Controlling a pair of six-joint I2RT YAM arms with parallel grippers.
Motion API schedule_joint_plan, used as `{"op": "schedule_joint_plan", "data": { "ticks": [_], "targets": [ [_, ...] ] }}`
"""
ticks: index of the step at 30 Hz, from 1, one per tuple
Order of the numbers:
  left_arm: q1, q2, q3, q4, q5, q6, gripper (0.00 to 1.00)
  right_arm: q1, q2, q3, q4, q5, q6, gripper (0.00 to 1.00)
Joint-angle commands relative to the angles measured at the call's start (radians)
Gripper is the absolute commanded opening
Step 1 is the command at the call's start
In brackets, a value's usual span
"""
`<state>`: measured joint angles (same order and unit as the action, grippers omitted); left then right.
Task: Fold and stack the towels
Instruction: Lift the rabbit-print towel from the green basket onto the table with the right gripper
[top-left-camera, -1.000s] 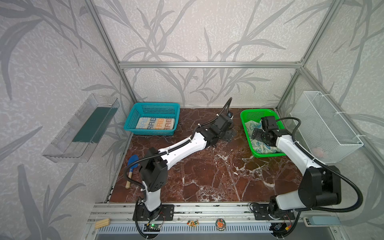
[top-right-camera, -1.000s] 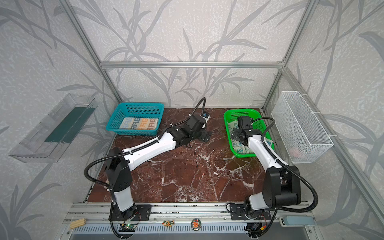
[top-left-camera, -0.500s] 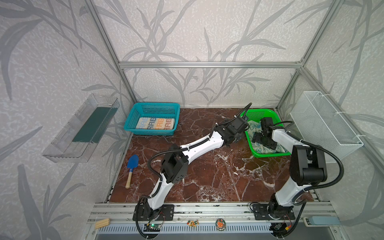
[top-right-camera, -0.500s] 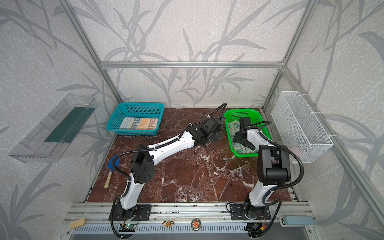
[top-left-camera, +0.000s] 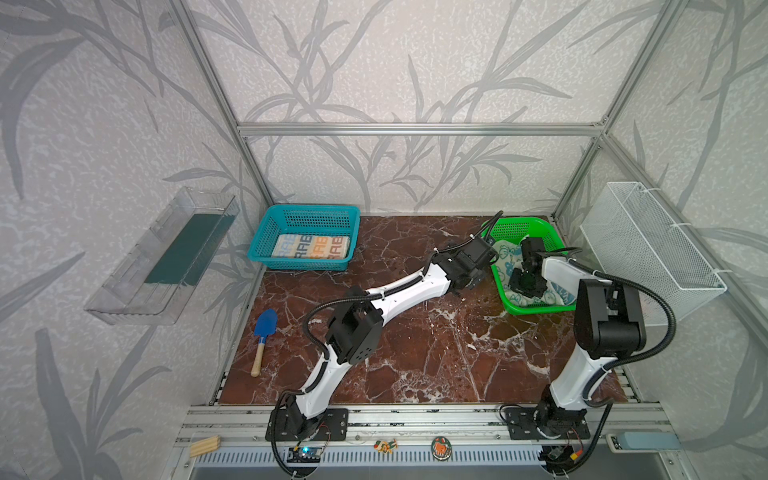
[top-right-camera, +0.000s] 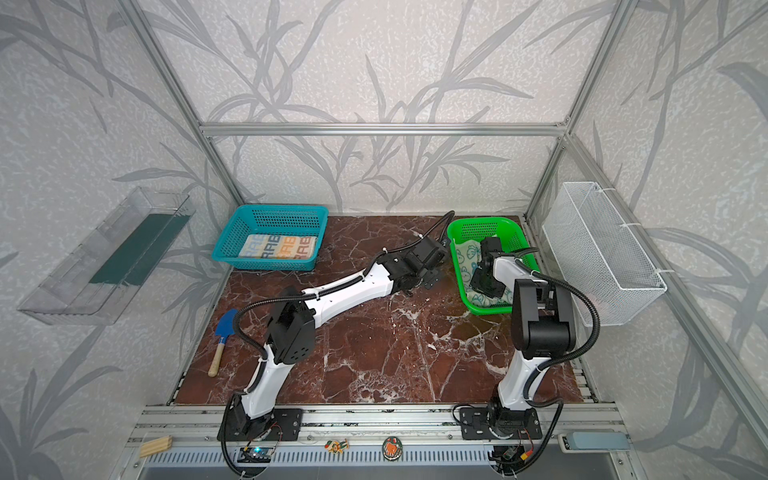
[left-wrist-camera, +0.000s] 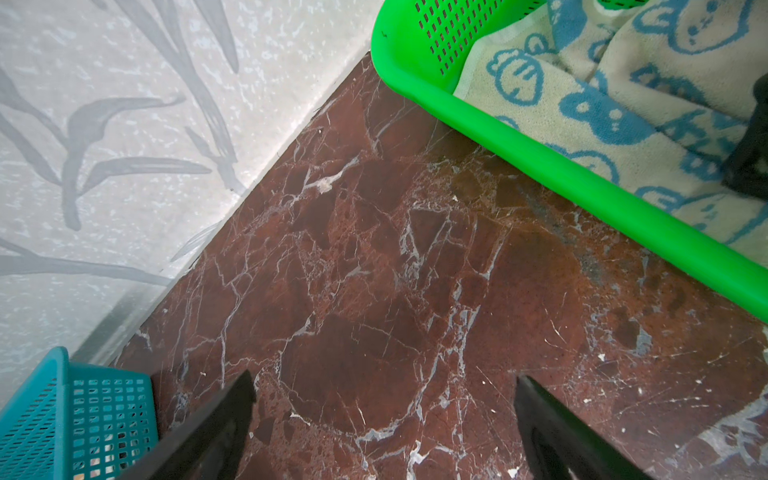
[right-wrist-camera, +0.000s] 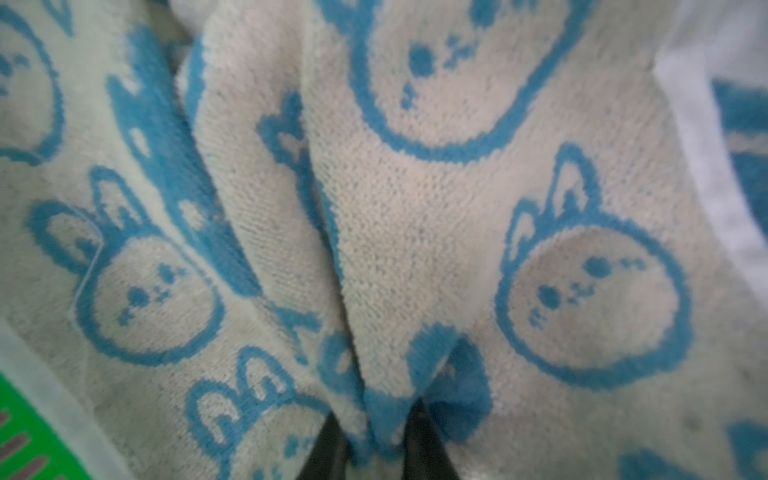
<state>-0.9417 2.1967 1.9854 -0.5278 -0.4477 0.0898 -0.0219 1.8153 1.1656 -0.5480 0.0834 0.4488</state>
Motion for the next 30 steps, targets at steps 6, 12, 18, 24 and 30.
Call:
{"op": "schedule_joint_plan", "data": {
  "ticks": [6,12,18,24,30],
  "targets": [
    [-0.002,-0.132,-0.067,0.012,-0.080,-0.021,0.99,-0.003,-0.243,0.122,-0.073,-0.077,-0.044,0.00],
    [0.006,-0.297,-0.214,0.049,-0.191,-0.046,0.99,0.104,-0.379,0.254,-0.116,-0.106,-0.046,0.00],
    [0.061,-0.530,-0.429,0.026,-0.244,-0.180,0.99,0.380,-0.354,0.451,-0.154,-0.095,-0.064,0.00],
    [0.169,-0.793,-0.689,0.021,-0.231,-0.317,0.99,0.538,-0.210,0.585,-0.161,-0.116,-0.065,0.13],
    [0.243,-0.954,-0.836,-0.014,-0.217,-0.371,0.99,0.454,-0.128,0.484,-0.140,-0.152,-0.028,0.47]
  ]
}}
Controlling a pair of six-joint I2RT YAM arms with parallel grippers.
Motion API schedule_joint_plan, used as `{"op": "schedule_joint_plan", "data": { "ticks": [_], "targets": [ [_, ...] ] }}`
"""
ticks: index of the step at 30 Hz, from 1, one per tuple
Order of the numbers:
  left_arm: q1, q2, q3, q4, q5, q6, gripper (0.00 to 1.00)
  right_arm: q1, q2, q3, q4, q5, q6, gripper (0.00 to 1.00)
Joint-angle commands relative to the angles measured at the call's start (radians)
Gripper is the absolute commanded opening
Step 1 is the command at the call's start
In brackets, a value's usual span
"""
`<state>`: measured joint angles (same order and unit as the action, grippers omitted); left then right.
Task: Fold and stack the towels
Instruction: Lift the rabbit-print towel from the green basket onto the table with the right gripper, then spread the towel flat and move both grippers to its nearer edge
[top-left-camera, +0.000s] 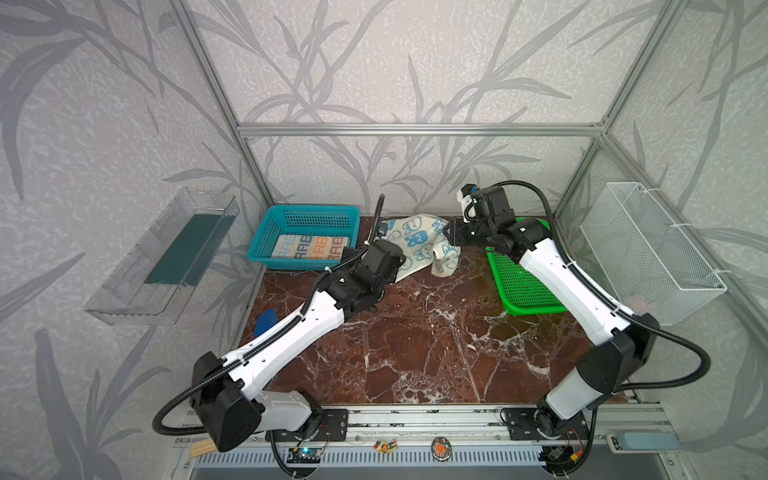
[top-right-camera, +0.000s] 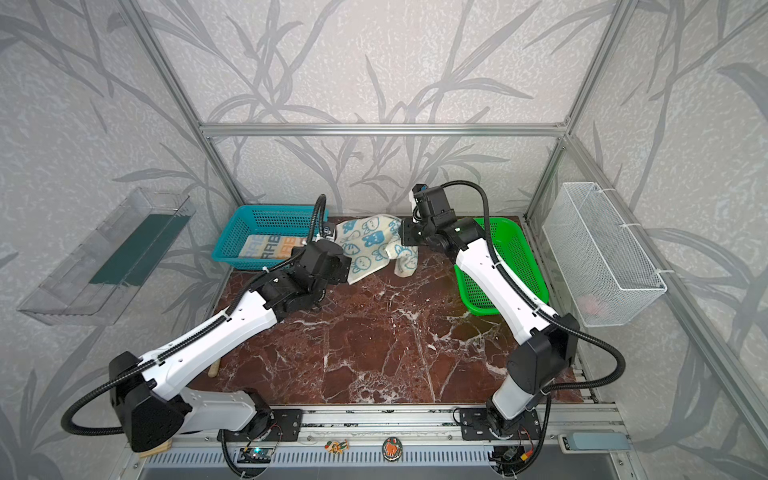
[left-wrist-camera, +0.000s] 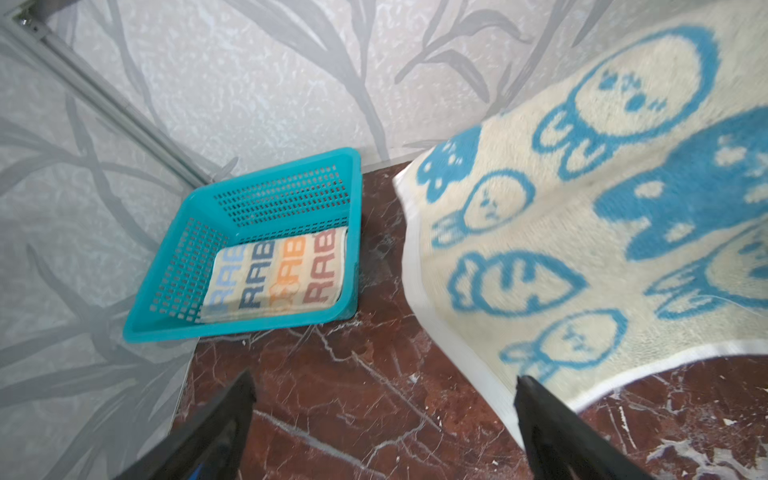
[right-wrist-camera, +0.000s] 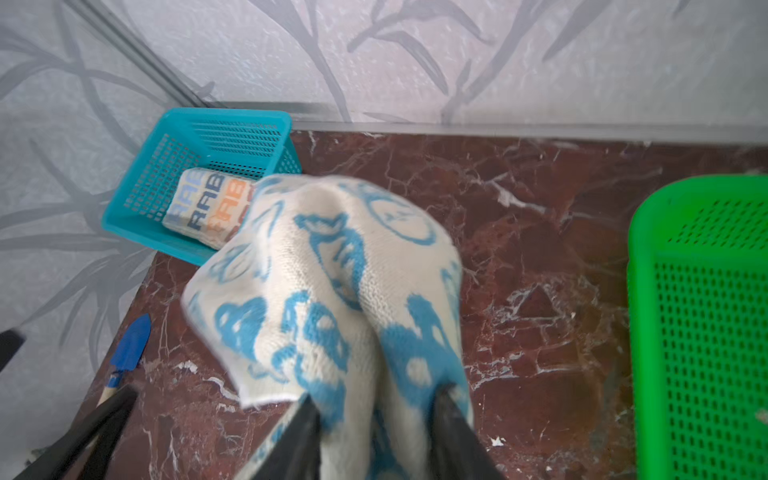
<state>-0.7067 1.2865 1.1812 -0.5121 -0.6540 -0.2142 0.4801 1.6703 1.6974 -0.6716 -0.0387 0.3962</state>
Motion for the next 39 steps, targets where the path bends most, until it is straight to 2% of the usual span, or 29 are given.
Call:
{"op": "schedule_joint_plan", "data": {
  "ticks": [1,3,4,9,14,18,24,27,33,39],
  "targets": [
    [0.016,-0.060,-0.046,-0.035,-0.014,-0.070,0.99,-0.063,0.015,-0.082,-0.001,-0.055,0.036,0.52],
    [0.037,-0.078,-0.066,-0.045,0.000,-0.084,0.99,-0.070,0.005,-0.146,0.030,-0.067,0.037,0.68],
    [0.050,-0.084,-0.075,-0.045,0.017,-0.093,0.99,-0.069,0.001,-0.169,0.034,-0.070,0.031,0.73],
    [0.084,-0.067,-0.081,-0.048,0.076,-0.138,0.99,-0.056,-0.027,-0.266,0.045,-0.133,0.015,0.87],
    [0.114,-0.049,-0.093,-0.034,0.141,-0.194,0.99,0.047,-0.025,-0.381,0.104,-0.160,0.052,0.90],
    [0.146,-0.058,-0.112,-0.037,0.190,-0.232,0.99,0.133,0.030,-0.431,0.200,-0.258,0.131,0.91],
    [0.187,-0.094,-0.153,-0.047,0.238,-0.269,0.99,0.215,0.200,-0.387,0.297,-0.334,0.190,0.93],
    [0.193,-0.112,-0.169,-0.051,0.237,-0.271,0.99,0.216,0.264,-0.376,0.318,-0.365,0.205,0.94],
    [0.194,-0.120,-0.189,-0.052,0.236,-0.254,0.99,0.201,0.297,-0.392,0.263,-0.305,0.153,0.95],
    [0.194,-0.085,-0.183,-0.056,0.281,-0.260,0.99,0.074,0.257,-0.501,0.214,-0.269,0.084,0.96]
  ]
}}
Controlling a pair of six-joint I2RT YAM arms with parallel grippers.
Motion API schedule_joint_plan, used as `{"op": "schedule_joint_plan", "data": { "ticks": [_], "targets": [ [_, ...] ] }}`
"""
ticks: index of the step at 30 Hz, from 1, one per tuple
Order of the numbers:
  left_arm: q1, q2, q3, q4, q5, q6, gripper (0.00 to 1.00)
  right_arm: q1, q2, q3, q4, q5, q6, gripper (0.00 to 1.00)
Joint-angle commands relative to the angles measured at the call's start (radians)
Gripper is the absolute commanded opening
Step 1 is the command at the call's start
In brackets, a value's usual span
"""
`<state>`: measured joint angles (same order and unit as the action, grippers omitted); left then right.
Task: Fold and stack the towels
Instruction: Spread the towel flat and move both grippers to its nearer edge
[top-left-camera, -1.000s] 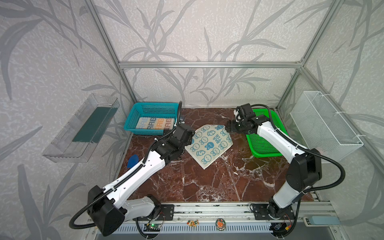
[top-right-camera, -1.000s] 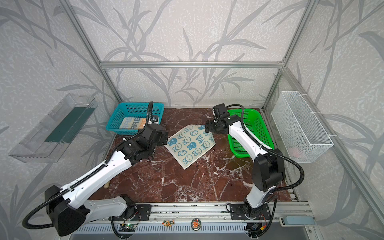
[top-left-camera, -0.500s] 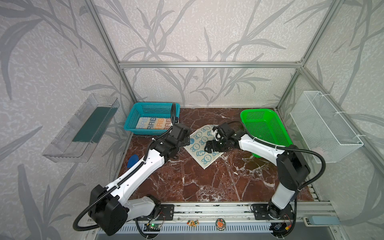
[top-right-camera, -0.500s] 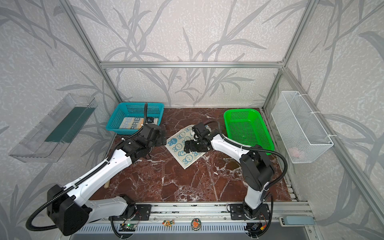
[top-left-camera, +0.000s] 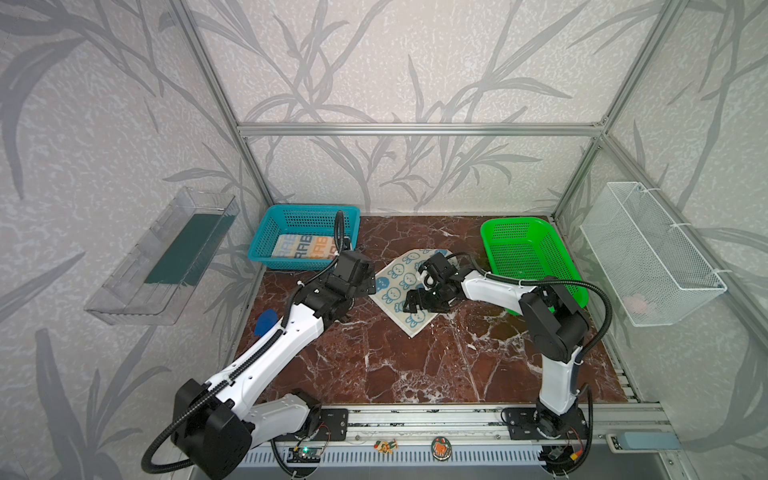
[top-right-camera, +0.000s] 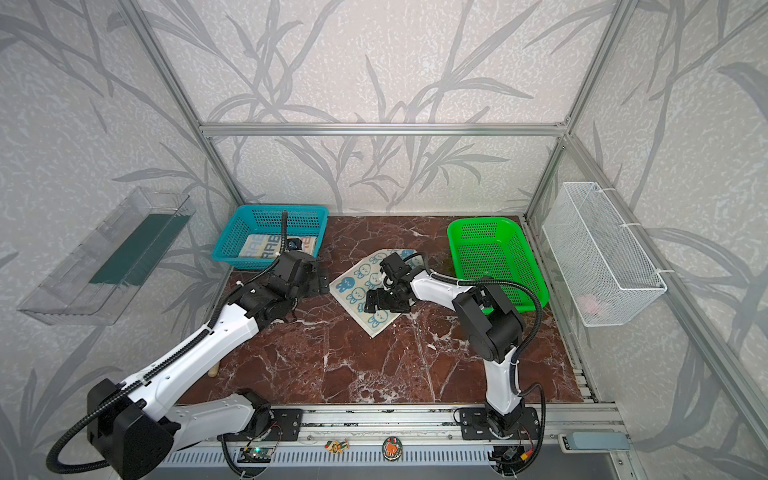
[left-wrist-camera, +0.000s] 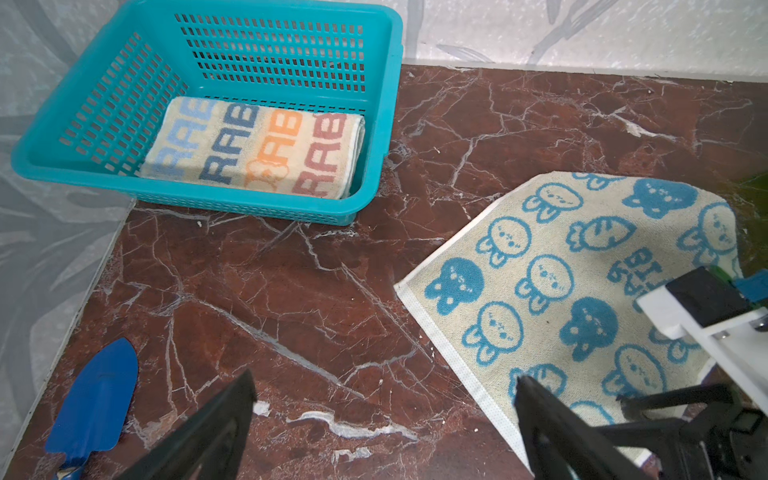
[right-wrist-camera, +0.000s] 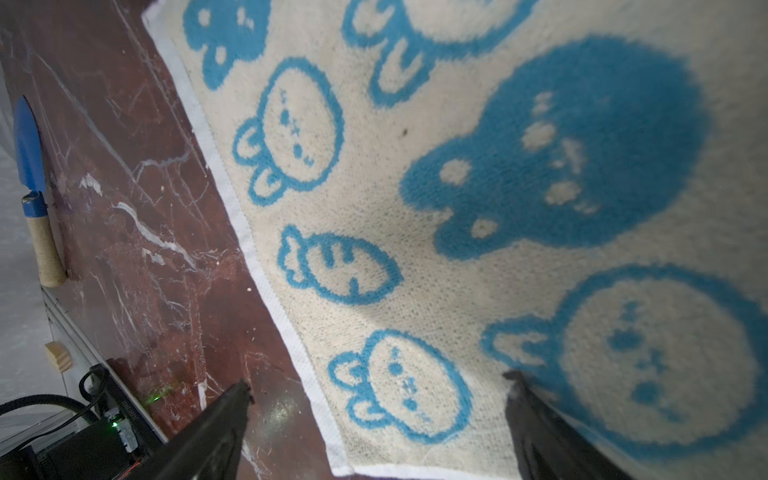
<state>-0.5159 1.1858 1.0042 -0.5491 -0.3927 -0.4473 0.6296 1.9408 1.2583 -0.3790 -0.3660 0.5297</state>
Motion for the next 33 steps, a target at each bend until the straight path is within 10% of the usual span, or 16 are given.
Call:
{"op": "schedule_joint_plan", "data": {
  "ticks": [1,8,33],
  "targets": [
    [0.003,0.022,-0.004,-0.018,0.030,-0.029,0.99,-0.110,-0.025,-0.079,-0.090,0.064,-0.072,0.96],
    [0.002,0.074,-0.021,0.053,0.192,-0.062,0.99,-0.280,-0.163,-0.086,-0.178,0.067,-0.201,0.97],
    [-0.112,0.256,0.000,0.137,0.323,-0.121,0.99,-0.278,-0.436,-0.417,-0.175,0.202,-0.141,0.87]
  ]
}}
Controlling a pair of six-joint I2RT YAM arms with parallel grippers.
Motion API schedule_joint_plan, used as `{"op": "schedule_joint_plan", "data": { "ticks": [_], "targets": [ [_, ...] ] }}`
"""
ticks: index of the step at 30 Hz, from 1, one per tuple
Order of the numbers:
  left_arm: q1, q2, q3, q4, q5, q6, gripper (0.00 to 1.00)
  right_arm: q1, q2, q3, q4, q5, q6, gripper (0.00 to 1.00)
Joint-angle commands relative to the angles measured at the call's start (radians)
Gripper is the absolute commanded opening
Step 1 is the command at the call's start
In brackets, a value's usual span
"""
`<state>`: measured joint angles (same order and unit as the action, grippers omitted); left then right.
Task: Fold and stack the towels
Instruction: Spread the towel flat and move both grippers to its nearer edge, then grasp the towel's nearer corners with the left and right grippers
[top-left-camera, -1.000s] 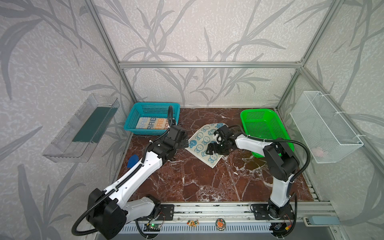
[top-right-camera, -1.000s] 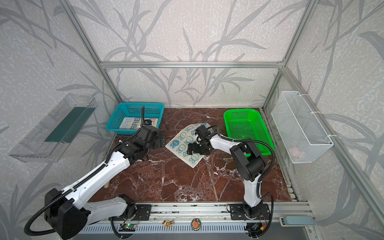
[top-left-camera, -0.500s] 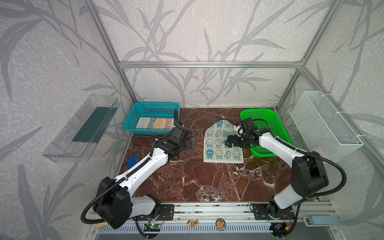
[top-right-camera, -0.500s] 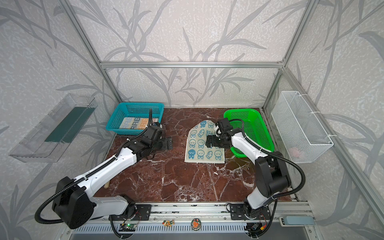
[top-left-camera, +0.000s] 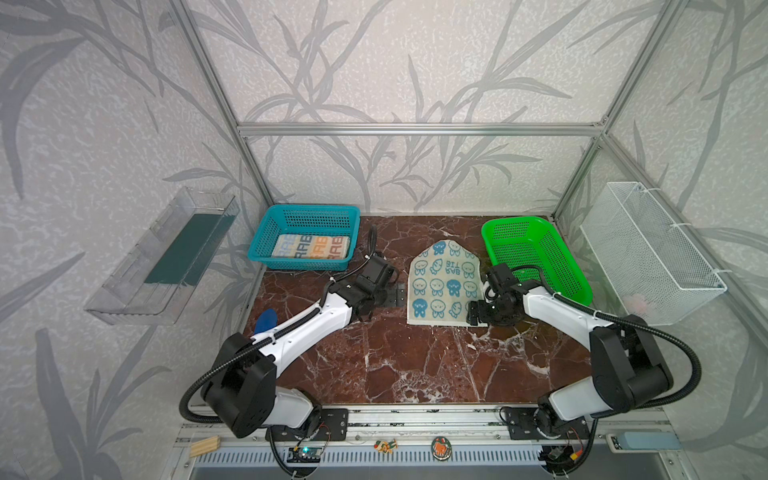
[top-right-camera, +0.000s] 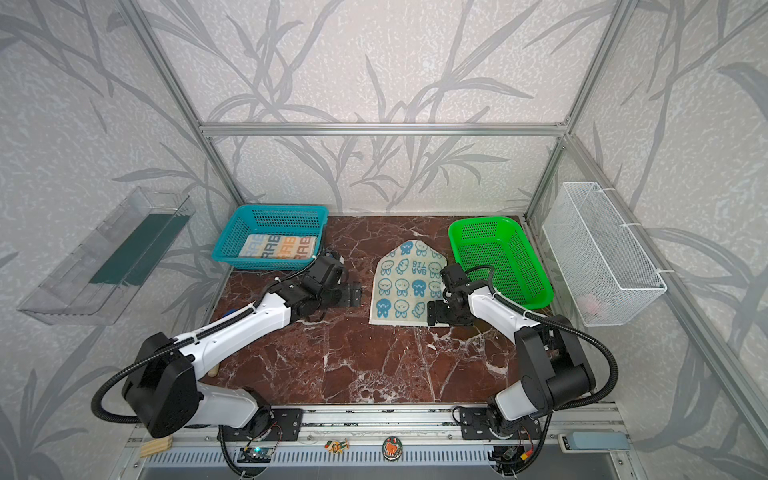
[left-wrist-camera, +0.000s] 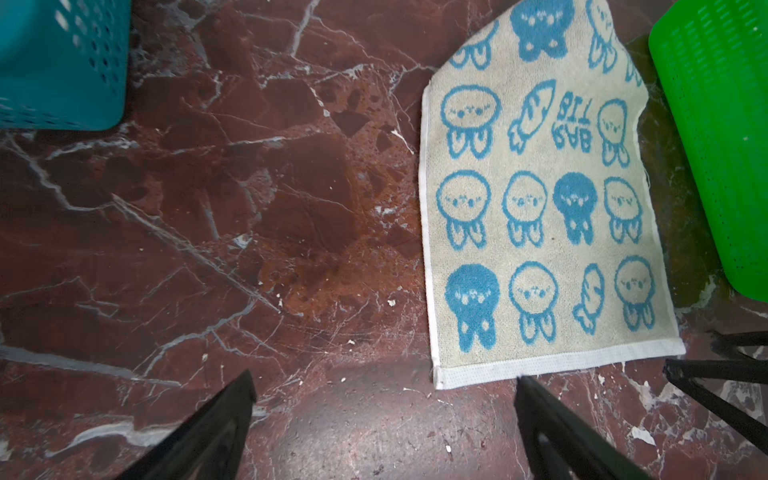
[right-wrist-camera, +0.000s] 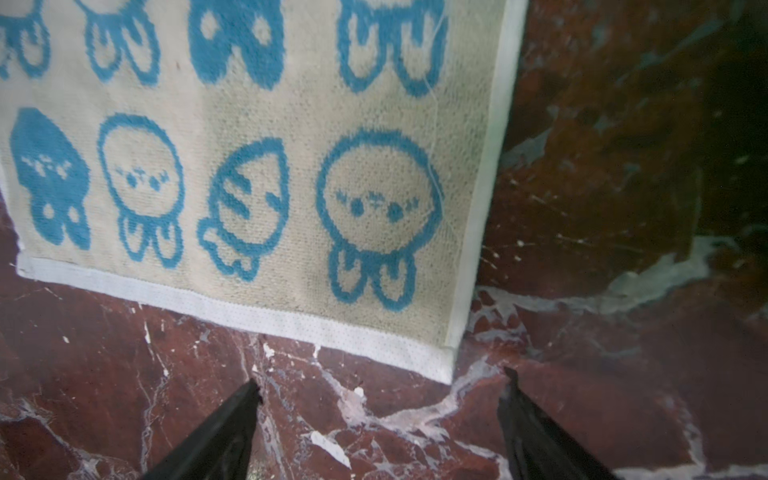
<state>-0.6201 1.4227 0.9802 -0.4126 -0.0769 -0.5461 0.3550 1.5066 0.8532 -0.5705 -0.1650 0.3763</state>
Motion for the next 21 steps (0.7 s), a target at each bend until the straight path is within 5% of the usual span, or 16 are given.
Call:
{"op": "schedule_joint_plan", "data": {
  "ticks": [1,21],
  "targets": [
    [-0.007,0.030,0.031,-0.009,0.018,-0.024,0.99,-0.002,0.005,-0.014,0.022,0.006,0.014,0.85],
    [-0.040,0.198,0.059,0.010,0.167,-0.033,0.99,0.008,0.109,-0.027,0.095,-0.020,0.025,0.42]
  ]
}}
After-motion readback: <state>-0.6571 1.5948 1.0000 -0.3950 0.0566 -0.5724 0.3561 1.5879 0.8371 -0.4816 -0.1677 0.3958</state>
